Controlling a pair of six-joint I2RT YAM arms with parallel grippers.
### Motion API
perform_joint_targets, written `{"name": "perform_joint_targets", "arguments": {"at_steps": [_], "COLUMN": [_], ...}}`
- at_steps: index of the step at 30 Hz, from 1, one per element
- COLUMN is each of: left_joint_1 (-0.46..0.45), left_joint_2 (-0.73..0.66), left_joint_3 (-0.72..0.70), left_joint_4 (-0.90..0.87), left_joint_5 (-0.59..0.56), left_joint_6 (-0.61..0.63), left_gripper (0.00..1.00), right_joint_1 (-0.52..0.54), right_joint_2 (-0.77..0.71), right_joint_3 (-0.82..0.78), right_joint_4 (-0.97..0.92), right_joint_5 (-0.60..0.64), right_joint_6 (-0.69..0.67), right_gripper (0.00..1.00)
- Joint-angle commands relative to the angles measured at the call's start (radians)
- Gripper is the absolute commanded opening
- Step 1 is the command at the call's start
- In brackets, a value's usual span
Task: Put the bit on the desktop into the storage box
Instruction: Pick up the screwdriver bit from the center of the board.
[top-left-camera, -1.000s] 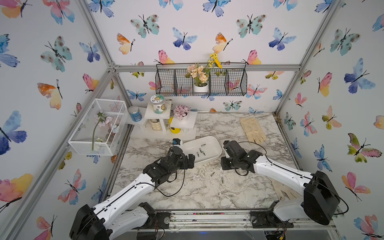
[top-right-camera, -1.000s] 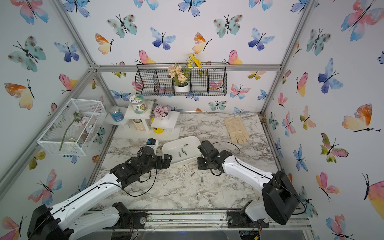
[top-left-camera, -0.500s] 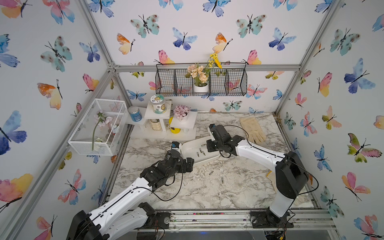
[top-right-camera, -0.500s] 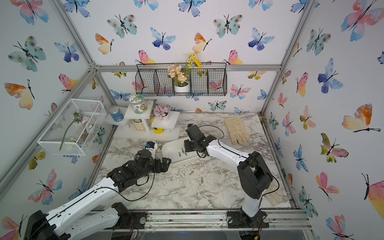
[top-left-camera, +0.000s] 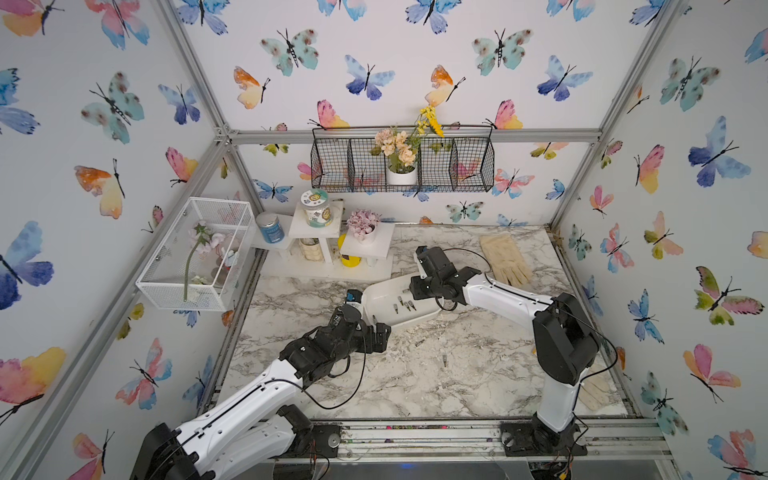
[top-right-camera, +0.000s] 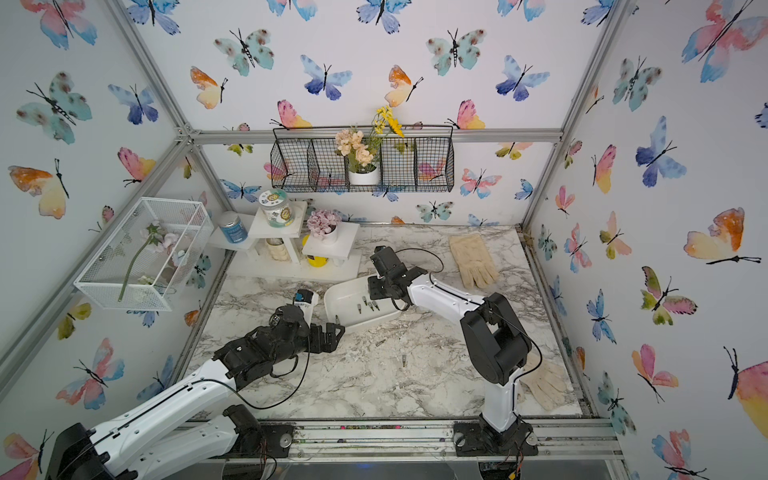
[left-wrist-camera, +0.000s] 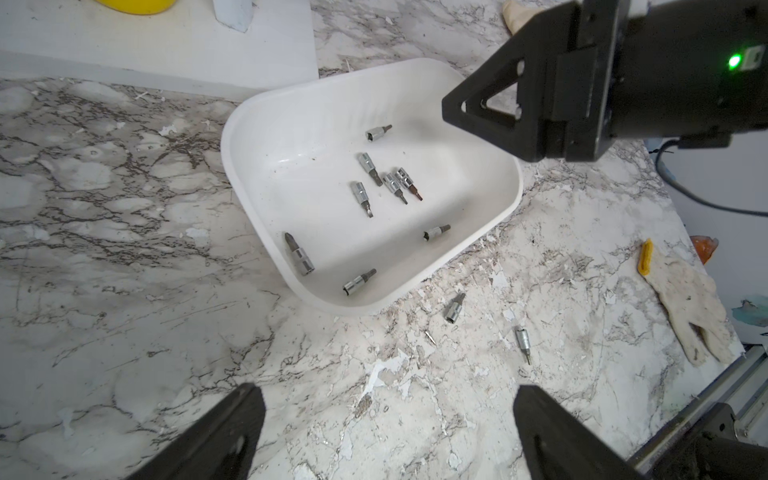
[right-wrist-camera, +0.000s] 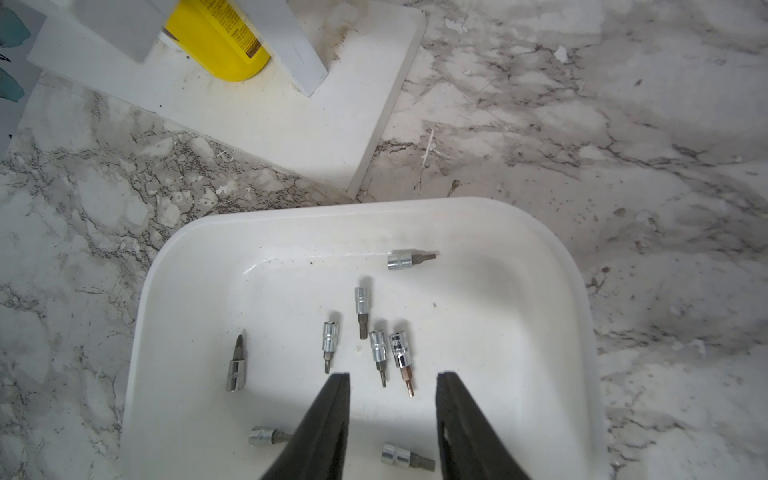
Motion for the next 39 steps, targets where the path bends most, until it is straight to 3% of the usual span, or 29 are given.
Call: {"name": "perform_joint_targets", "arguments": {"at_steps": [1, 11, 16, 23, 39], "left_joint_1": [-0.029, -0.144, -0.177, -0.209, -0.243], "left_joint_2": [0.007, 0.128, 0.229, 0.375, 0.665], "left_joint_3": [0.012, 0.051, 0.094, 0.163, 0.299], "left_joint_4": [0.014, 0.057, 0.081, 0.104, 0.105], "left_joint_5": [0.011, -0.005, 0.007, 0.021, -0.026], "left_joint_6": [0.001, 0.034, 0.054, 0.086, 0.133], "left_gripper": [0.99, 0.99, 0.99, 1.0, 0.78], "right_joint_1": [-0.007, -0.013, -0.013, -0.013, -0.013], "right_joint_2": [-0.08, -0.373, -0.524, -0.691, -0.896], "right_joint_3": [-0.02, -0.235, -0.338, -0.449, -0.605], "right_joint_4": [-0.019, -0.01, -0.008, -0.002, 0.034], "right_joint_5": [0.045, 0.183, 0.254, 0.354, 0.477], "right_joint_6": [-0.005, 0.013, 0.01, 0.018, 0.035], "right_gripper": [0.44, 0.7, 0.98, 0.98, 0.99]}}
